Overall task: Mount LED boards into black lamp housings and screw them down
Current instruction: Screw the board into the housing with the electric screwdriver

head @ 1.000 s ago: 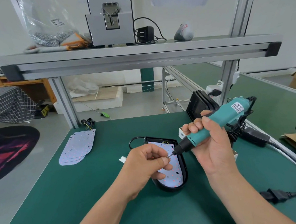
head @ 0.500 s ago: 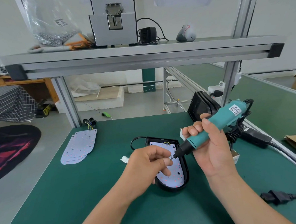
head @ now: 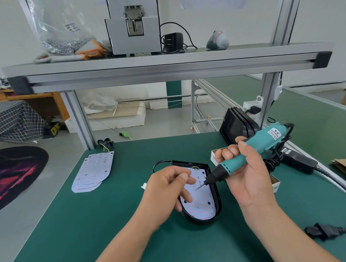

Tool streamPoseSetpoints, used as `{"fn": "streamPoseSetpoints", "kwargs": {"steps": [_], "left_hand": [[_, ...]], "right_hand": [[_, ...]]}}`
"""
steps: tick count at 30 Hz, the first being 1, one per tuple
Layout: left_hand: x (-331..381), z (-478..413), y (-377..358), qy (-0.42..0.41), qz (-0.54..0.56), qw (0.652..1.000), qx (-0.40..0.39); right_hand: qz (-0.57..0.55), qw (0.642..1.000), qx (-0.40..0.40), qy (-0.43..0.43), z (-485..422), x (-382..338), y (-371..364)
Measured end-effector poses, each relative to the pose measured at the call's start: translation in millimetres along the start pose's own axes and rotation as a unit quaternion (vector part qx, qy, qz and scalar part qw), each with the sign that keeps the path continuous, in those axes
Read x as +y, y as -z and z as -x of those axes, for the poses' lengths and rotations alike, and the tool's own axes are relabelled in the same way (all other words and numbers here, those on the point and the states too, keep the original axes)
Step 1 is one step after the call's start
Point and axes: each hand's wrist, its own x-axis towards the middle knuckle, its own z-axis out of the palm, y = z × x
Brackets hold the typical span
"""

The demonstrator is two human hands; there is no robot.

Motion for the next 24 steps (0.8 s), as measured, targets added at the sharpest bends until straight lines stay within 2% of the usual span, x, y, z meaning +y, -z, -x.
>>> {"fn": "streamPoseSetpoints", "kwargs": {"steps": [2, 4, 5, 7, 11, 16, 24], "left_hand": [[-4.7, -4.7, 1.8, 0.022, -0.024, 0.996, 0.080], [-10.2, -8.5, 5.3, 0.043, -0.125, 0.981, 0.140], [-12.7, -8.5, 6.0, 0.053, -0.177, 0.972, 0.142], [-15.8, -7.2, 5.1, 0.079, -0.208, 0.969, 0.107], [-19.8, -3.4, -7.9, 0.125, -0.161, 0.979, 0.010], [-18.4, 3.7, -20.7, 0.175, -0.098, 0.979, -0.043], [-10.4, 10.8, -26.7, 0.150, -0.071, 0.979, -0.116]], "right_hand": [[-0.004, 1.000, 0.004, 0.001, -0.7, -1.4, 0.2], [-0.003, 1.000, 0.009, 0.005, -1.5, -3.0, 1.0], [0.000, 1.000, 0.011, 0.008, -1.8, -3.6, 1.3], [0.009, 1.000, 0.011, 0.015, -2.2, -4.1, 1.7], [0.018, 0.999, 0.013, 0.022, -4.8, -4.2, 3.2], [0.039, 0.998, 0.017, 0.037, -8.8, -3.3, 7.1], [0.100, 0.994, 0.011, 0.041, -16.0, 10.6, 11.2]]}}
